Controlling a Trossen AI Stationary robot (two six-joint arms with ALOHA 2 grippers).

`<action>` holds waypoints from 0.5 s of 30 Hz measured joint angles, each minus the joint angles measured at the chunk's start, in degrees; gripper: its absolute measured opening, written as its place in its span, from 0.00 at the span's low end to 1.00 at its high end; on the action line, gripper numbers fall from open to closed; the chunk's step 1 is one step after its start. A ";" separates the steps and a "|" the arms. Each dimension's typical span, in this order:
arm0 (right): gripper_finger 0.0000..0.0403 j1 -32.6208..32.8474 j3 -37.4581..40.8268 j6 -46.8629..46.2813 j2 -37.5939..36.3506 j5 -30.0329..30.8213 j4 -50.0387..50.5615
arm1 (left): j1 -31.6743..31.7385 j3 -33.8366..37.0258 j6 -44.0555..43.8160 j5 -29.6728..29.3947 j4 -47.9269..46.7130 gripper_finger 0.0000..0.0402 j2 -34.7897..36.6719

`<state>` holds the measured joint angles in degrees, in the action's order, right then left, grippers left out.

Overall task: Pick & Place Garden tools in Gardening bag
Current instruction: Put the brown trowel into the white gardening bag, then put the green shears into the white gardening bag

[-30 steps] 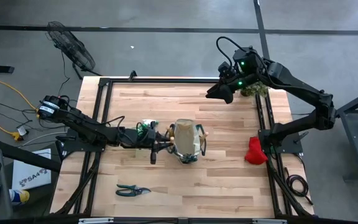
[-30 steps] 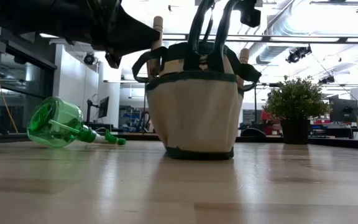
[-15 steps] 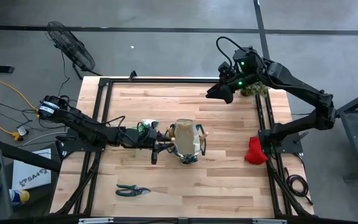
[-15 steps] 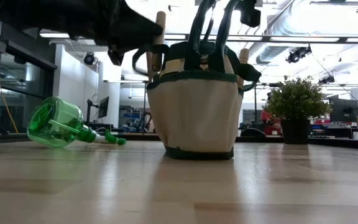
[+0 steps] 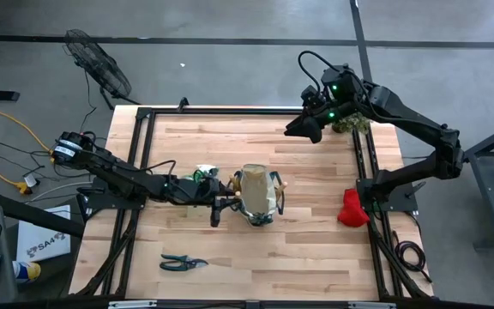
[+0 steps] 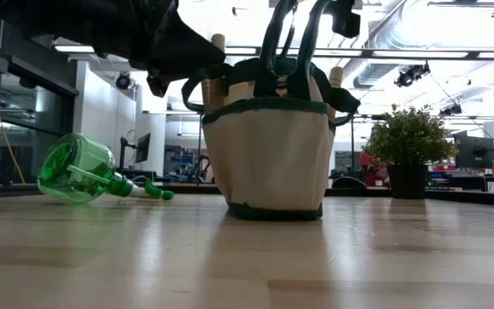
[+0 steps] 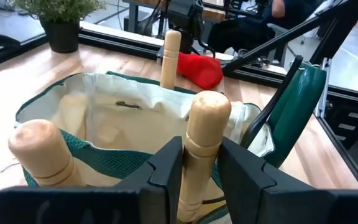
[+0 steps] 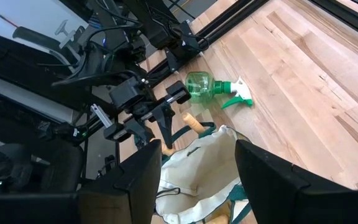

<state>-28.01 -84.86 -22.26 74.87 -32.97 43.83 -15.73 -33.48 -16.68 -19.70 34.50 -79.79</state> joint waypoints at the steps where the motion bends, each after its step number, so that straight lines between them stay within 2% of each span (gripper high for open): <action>1: 0.49 0.00 0.00 0.00 0.00 0.00 0.00 | 0.00 0.01 -0.11 0.11 0.02 0.23 0.00; 9: 0.49 0.00 0.00 0.02 0.00 0.00 0.85 | 0.00 -0.01 -0.14 -0.02 0.00 0.24 0.00; 12: 0.49 0.00 0.00 0.03 0.00 0.00 1.49 | 0.00 0.00 -0.15 0.09 0.01 0.29 0.09; 15: 0.49 0.00 0.02 0.48 0.00 0.02 2.18 | -0.02 0.00 -0.73 0.60 0.11 0.38 0.57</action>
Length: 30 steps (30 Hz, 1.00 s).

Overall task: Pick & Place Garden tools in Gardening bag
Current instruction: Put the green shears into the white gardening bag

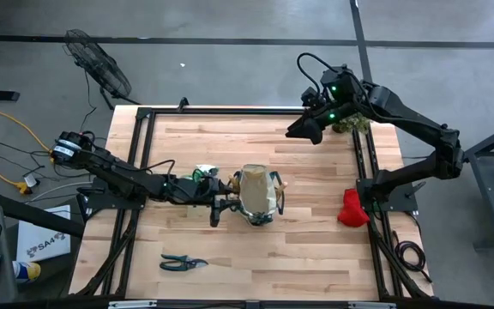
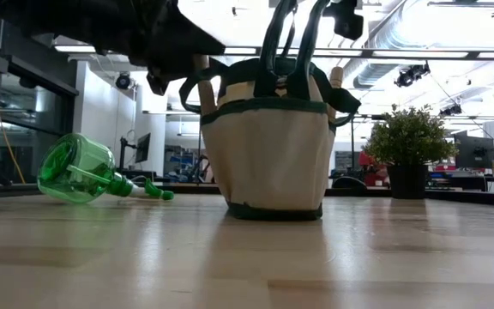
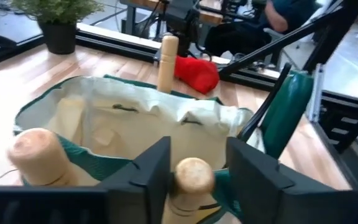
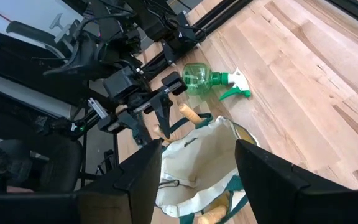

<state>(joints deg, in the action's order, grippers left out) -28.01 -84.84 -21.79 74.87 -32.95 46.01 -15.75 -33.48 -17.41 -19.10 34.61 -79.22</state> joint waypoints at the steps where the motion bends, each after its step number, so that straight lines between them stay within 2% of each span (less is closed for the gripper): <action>1: 0.49 0.00 -0.02 0.11 0.00 0.00 0.21 | 0.02 0.00 -0.04 0.44 0.28 0.41 0.01; 6: 0.49 0.00 -0.01 0.20 0.01 -0.01 0.51 | 0.00 -0.05 0.44 0.58 2.03 0.53 0.86; 13: 0.49 0.00 -0.01 0.61 -0.12 0.01 1.80 | -0.01 -0.03 0.57 0.63 -2.85 0.56 6.91; 18: 0.49 0.00 0.00 2.16 -1.18 0.72 5.74 | -1.02 -0.03 -2.28 3.88 -13.03 0.56 13.76; 22: 0.49 0.33 0.00 2.91 -2.03 2.93 8.27 | -4.13 -0.04 -3.33 5.03 -20.78 0.56 17.54; 26: 0.49 1.16 0.00 3.65 -2.51 3.26 9.57 | -8.55 -2.19 -8.32 5.98 -31.93 0.56 18.70; 30: 0.49 2.62 0.00 3.99 -2.47 3.54 10.94 | -13.62 -7.48 -12.73 6.38 -45.31 0.55 18.31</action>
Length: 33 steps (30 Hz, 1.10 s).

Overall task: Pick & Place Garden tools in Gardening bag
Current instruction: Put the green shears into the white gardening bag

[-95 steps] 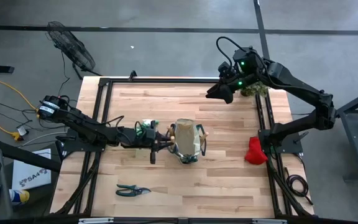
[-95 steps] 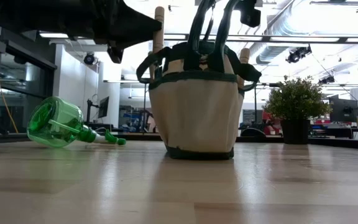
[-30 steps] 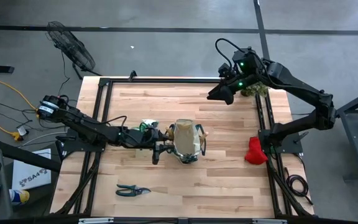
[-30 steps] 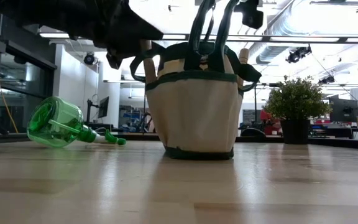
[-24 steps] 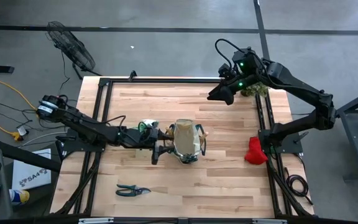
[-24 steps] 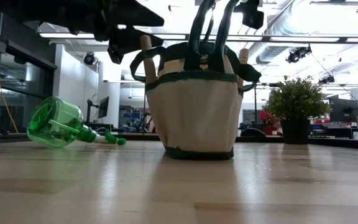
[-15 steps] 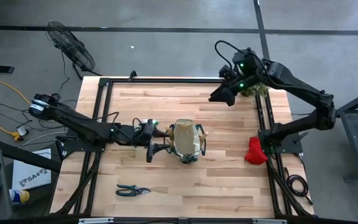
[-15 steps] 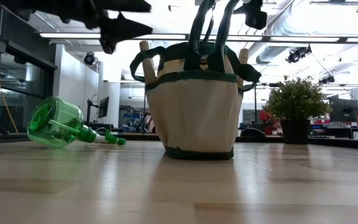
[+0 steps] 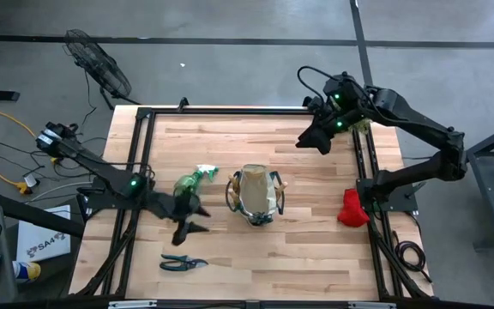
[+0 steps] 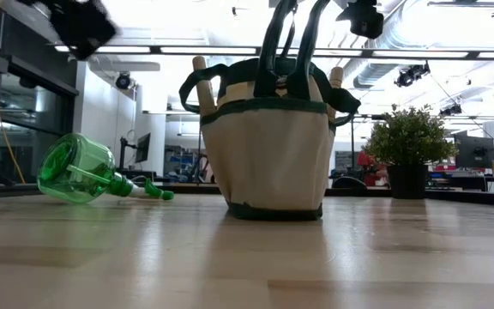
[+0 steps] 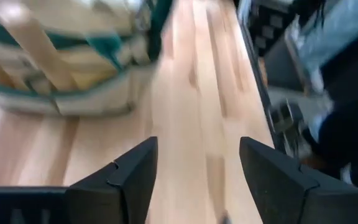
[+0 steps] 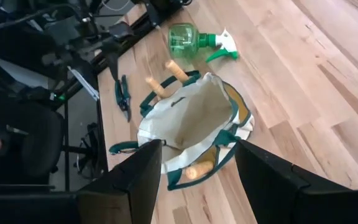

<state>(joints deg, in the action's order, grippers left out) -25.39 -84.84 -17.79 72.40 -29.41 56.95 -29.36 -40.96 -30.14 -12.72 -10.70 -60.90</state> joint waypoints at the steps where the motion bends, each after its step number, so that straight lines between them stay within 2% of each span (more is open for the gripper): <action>1: 0.49 0.56 0.00 0.09 0.00 0.60 0.02 | -1.15 -1.44 -0.67 0.00 -3.42 0.54 -0.21; 5: 0.49 2.76 0.00 0.14 -0.02 3.61 0.30 | -5.23 -7.11 -4.47 0.20 -15.53 0.48 -1.61; 9: 0.49 4.59 0.00 0.15 -0.01 4.33 1.68 | -8.51 -9.76 -8.30 1.92 -22.08 0.44 -3.82; 13: 0.49 6.99 0.00 0.15 -0.23 8.87 6.29 | -10.50 -10.08 -10.86 3.18 -22.49 0.41 -6.89; 17: 0.49 10.68 0.00 -0.03 -1.26 17.59 12.88 | -10.88 -10.06 -12.96 3.75 -21.96 0.41 -11.04; 22: 0.49 15.88 0.00 -2.33 -3.25 26.32 16.57 | -10.82 -10.02 -15.21 10.36 -21.65 0.43 -16.40; 33: 0.49 24.21 0.02 -8.60 -7.50 33.25 16.88 | -10.80 -10.02 -14.74 19.16 -20.31 0.57 -22.37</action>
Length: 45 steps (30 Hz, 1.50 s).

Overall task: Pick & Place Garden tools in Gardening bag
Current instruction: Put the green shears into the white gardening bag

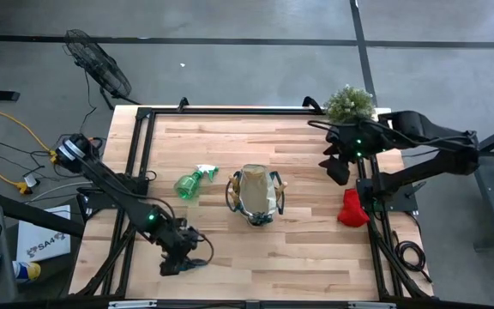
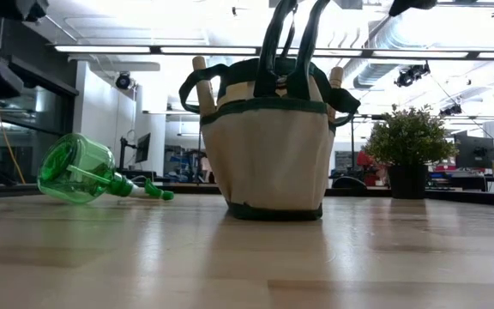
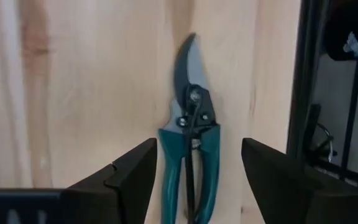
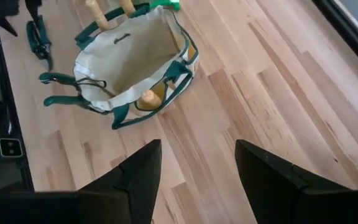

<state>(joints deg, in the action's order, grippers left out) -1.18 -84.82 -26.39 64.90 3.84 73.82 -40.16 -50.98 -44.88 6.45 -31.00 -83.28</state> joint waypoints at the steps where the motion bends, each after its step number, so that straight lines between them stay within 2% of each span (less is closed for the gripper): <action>1: 0.49 0.61 0.00 -0.46 -0.23 0.63 0.08 | 0.00 0.00 0.48 0.55 0.23 0.57 -0.50; 14: 0.49 4.36 0.00 -1.99 -0.63 2.25 0.15 | -0.09 0.00 4.57 0.77 1.43 0.58 -7.03; 20: 0.49 4.36 0.00 -2.05 -0.63 2.25 0.15 | -2.78 0.02 4.22 0.79 4.23 0.58 -7.79; 22: 0.49 4.36 0.00 -2.04 -0.63 2.25 0.19 | -3.89 0.00 3.64 -0.97 4.15 0.57 -7.79; 25: 0.49 4.36 0.00 -1.95 -0.63 2.26 0.15 | -4.68 0.02 2.76 -4.08 3.82 0.55 -7.79; 34: 0.49 4.36 0.00 -1.90 -0.63 2.25 0.15 | -4.48 0.02 5.38 -5.12 4.00 0.44 -7.79; 45: 0.49 4.36 0.00 -1.88 -0.63 2.24 0.17 | -4.50 0.04 7.15 -4.00 4.76 0.42 -9.24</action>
<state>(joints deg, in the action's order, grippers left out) 3.18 -84.82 -28.28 64.27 6.08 73.99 -44.66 -50.95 -37.73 2.45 -26.24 -92.52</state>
